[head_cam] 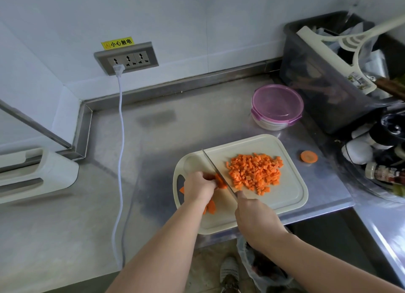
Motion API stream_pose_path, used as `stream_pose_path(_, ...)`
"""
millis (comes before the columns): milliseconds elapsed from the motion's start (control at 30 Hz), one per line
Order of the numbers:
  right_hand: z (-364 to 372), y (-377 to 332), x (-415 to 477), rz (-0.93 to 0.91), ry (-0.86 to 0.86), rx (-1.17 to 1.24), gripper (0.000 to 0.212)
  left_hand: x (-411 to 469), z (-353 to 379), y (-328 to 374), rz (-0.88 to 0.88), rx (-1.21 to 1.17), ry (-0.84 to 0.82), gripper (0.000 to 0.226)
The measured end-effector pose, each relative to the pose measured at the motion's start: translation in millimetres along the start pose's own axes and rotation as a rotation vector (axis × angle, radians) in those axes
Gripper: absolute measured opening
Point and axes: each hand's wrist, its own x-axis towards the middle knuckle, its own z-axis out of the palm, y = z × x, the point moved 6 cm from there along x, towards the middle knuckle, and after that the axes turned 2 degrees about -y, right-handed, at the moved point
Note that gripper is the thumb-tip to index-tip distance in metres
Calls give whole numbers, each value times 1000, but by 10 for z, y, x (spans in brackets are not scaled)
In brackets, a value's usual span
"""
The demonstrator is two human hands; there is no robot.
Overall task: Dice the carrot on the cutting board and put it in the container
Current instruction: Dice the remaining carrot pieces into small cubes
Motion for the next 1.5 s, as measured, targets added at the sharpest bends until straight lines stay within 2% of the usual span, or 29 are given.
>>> stream_pose_path(133, 33, 22, 36, 65, -6, 85, 46, -11, -8, 12, 19, 26, 25, 9)
stream_pose_path(367, 57, 53, 92, 66, 12, 116, 40, -62, -42, 50, 33, 42, 48, 8)
stream_pose_path(567, -12, 81, 9, 21, 105, 259, 29, -110, -7, 56, 60, 65, 32, 10)
stream_pose_path(800, -25, -32, -43, -9, 72, 181, 44, -110, -25, 35, 48, 83, 55, 14)
stream_pose_path(1033, -16, -37, -46, 4, 58, 142, 38, -103, -21, 16, 31, 52, 45, 16)
stream_pose_path(1500, 44, -32, 51, 59, 8, 74, 41, -40, -23, -22, 17, 10, 23, 17)
